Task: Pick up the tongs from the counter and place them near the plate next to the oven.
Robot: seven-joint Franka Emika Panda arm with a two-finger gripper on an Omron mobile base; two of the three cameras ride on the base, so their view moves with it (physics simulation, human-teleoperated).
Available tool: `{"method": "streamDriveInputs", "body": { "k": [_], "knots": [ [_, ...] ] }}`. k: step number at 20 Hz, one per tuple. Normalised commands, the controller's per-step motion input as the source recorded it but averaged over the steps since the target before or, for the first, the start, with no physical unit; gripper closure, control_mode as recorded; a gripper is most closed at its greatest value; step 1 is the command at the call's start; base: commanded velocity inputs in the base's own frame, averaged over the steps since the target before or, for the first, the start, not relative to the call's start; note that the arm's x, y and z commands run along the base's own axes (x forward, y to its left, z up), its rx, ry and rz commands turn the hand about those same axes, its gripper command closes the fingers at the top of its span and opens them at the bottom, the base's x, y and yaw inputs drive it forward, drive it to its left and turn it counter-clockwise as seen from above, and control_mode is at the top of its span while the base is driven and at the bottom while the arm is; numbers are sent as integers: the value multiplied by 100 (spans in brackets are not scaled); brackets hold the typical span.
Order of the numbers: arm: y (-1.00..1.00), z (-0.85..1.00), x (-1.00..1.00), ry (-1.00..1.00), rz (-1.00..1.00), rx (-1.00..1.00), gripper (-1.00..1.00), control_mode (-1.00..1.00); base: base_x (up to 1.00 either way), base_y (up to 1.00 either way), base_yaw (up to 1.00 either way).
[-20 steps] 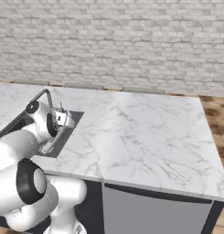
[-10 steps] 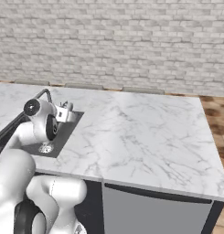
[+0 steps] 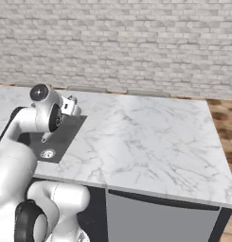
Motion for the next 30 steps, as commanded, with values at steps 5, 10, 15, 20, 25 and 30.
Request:
{"method": "streamDriveInputs", "body": {
  "k": [5,10,15,20,25,30],
  "knots": [
    [15,-3,-29,0,2,0,100,100,-40,14,6],
    [0,0,0,0,0,0,100,100,-100,45,32],
    [0,0,0,0,0,0,100,100,-75,47,52],
    [0,0,0,0,0,0,100,100,-30,31,69],
    [0,0,0,0,0,0,100,100,-4,19,86],
    [0,0,0,0,0,0,100,100,0,6,97]
  ]
}}
